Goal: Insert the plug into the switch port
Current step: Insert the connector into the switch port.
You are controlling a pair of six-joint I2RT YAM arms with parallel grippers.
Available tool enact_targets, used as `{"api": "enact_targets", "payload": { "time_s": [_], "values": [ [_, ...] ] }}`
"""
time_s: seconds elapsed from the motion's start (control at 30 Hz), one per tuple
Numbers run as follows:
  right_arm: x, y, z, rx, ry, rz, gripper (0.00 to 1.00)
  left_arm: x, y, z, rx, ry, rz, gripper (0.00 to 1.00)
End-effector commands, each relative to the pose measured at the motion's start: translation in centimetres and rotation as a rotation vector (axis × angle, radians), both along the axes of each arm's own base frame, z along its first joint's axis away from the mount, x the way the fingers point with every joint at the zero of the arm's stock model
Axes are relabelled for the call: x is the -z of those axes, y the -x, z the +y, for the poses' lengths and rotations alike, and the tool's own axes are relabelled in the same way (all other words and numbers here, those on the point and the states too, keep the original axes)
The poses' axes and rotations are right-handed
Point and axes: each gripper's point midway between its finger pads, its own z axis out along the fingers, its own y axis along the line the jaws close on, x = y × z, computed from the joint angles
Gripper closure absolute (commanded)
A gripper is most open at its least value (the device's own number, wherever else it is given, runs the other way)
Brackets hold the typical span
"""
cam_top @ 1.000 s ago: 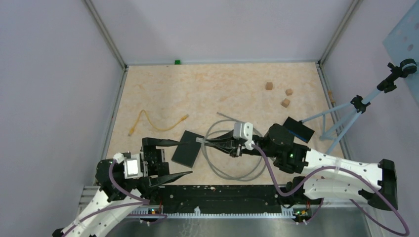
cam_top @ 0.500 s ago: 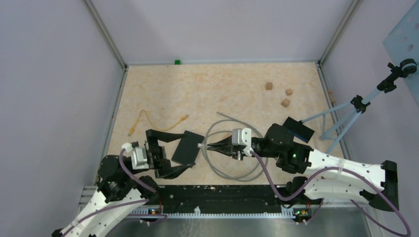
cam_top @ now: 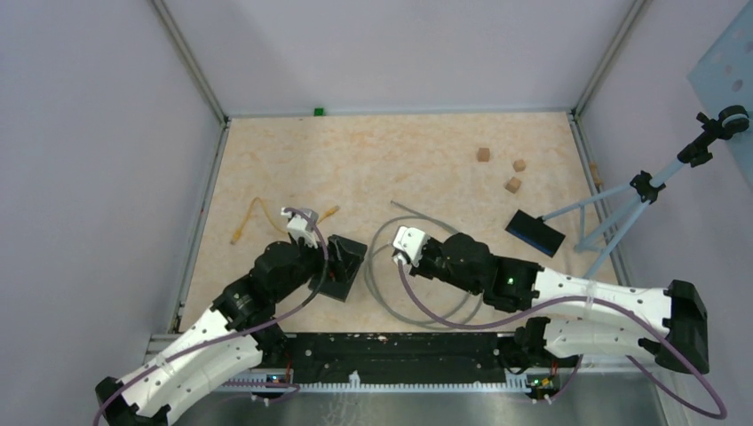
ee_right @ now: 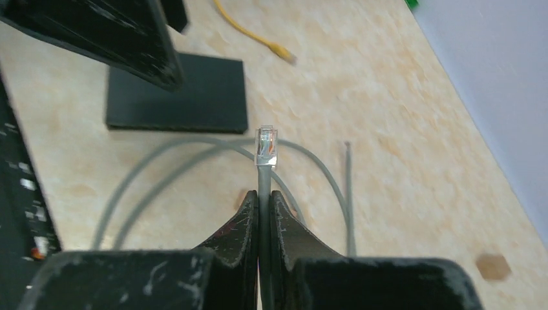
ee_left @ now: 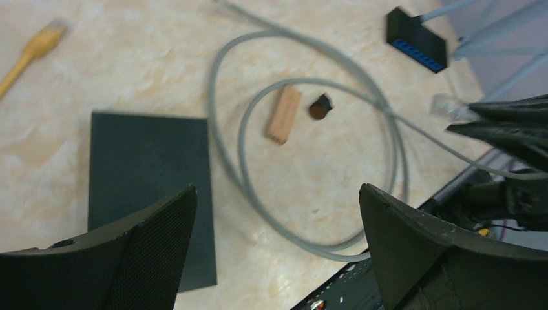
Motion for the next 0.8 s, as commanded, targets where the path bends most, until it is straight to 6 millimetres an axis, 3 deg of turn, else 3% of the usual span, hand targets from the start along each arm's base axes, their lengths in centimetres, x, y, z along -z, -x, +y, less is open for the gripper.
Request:
{"api": "enact_targets", "payload": {
  "time_s": [0.0, 0.1, 0.23, 0.53, 0.7, 0.77],
  "values": [
    [-0.1, -3.8, -3.6, 0.235, 0.188, -0.131, 1.00, 1.7, -1.6, 2.9, -0.236, 0.019, 0.090, 0.01],
    [-1.5, -5.6, -4.7, 0.328, 0.265, -0.224, 1.00, 2.6, -1.8, 4.3, -0.300, -0.019, 0.112, 0.01],
    [-4.8, -8.1, -6.7, 0.468, 0.379, -0.376, 1.00, 3.9, -1.5, 5.3, -0.323, -0.071, 0.147, 0.01],
    [-11.2, -12.1, -10.7, 0.650, 0.552, -0.574, 1.00, 6.0, -1.6, 5.5, -0.352, -0.094, 0.214, 0.01],
    [-13.7, -13.3, -12.1, 0.745, 0.607, -0.662, 1.00, 6.7, -1.7, 5.2, -0.349, -0.085, 0.232, 0.01],
    [-12.8, -13.2, -11.2, 0.702, 0.627, -0.648, 1.00, 6.8, -1.7, 5.4, -0.357, -0.080, 0.235, 0.01]
  ]
}}
